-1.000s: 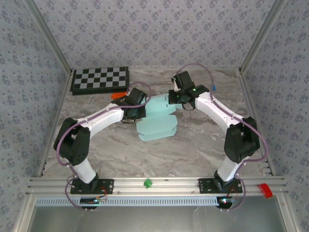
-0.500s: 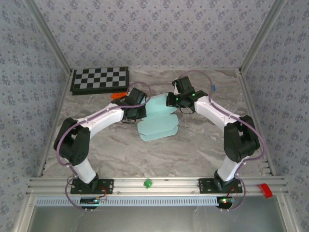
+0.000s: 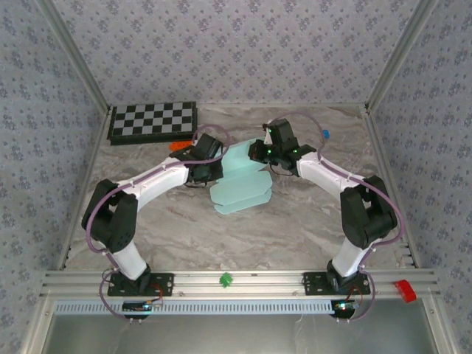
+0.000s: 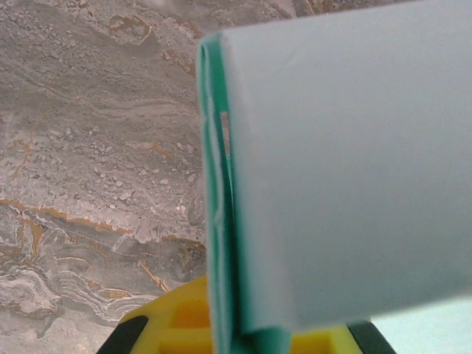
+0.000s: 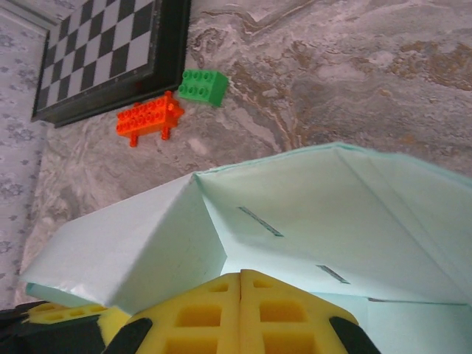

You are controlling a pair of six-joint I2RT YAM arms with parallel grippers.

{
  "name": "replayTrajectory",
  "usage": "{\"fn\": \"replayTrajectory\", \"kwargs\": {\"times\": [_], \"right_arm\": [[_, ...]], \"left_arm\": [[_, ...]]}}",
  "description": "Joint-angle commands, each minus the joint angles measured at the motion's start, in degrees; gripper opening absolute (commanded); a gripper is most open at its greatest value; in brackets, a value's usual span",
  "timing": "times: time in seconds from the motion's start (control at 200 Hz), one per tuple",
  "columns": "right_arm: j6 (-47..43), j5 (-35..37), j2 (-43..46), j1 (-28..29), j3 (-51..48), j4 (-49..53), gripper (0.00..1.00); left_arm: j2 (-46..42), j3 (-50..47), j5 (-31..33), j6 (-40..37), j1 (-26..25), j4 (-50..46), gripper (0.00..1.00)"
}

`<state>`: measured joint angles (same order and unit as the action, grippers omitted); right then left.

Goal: Fold the paper box

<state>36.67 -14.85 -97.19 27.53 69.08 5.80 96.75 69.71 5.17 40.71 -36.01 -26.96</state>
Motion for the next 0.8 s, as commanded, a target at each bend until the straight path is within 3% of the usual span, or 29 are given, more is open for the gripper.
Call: {"fn": "replayTrajectory", "kwargs": {"times": [0.0,0.375,0.795], "right_arm": [[0.3,-2.8,1.5,0.9,-0.3,-2.4,0.00],[-8.9,11.1,5.1,0.0,2.4,15.6,0.00],[-12.3,18.3,3.8,0.0,5.0,25.4,0.00]], "left_arm": [[-0.9,1.5,-2.4,-0.1,-0.4,1.6,0.00],[-1.9,0.5,-1.0,-0.2,-0.1,1.4,0.00],[-1.8,0.8,-1.1,-0.2,0.1,1.4,0.00]]}}
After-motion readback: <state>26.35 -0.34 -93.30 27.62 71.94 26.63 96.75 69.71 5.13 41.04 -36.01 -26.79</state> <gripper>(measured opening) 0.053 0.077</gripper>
